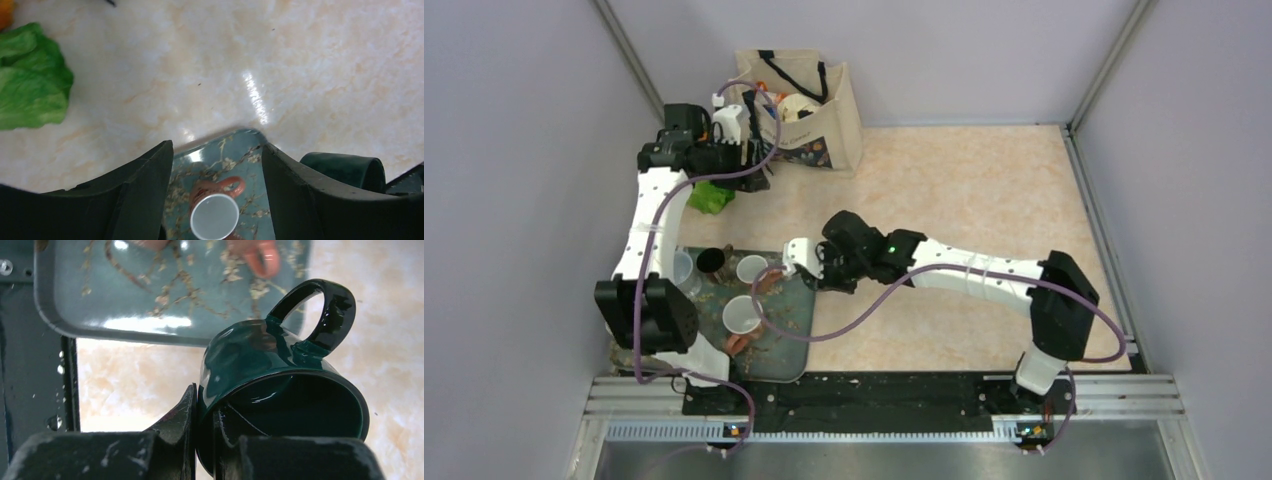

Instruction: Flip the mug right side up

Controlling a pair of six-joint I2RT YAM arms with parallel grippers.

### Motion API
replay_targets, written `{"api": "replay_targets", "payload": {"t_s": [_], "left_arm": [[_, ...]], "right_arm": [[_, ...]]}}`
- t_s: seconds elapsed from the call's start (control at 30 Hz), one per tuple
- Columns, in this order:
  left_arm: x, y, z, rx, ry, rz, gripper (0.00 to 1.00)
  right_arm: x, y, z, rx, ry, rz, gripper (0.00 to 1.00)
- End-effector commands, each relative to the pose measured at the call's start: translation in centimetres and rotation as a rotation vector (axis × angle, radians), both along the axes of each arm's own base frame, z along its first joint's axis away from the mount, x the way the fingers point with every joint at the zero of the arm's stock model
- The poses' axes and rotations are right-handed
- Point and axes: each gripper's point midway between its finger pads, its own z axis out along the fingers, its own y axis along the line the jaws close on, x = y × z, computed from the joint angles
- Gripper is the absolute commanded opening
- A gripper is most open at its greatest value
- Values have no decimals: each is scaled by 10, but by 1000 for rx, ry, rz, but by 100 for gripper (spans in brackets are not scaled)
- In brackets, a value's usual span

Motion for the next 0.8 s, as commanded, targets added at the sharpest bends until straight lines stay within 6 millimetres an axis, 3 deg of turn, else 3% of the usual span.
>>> {"api": "replay_targets", "payload": {"t_s": [0.0,0.13,0.3,0.6,0.77], "left_arm": [[-20,30,10,121,-62,68,71],[-27,39,12,164,-110,91,71],[-34,40,9,169,-113,90,72],[-37,48,8,207,-133,113,71],[-38,48,6,206,-131,112,71]], "right_arm": [[-27,19,-2,-100,-74,214,0],[-41,31,-17,-156,-137,340,0],[-39,53,-14,-139,-115,365,0],[-37,75,-43,-224,-21,378,0],[-33,85,-47,-240,-6,368,0]]}}
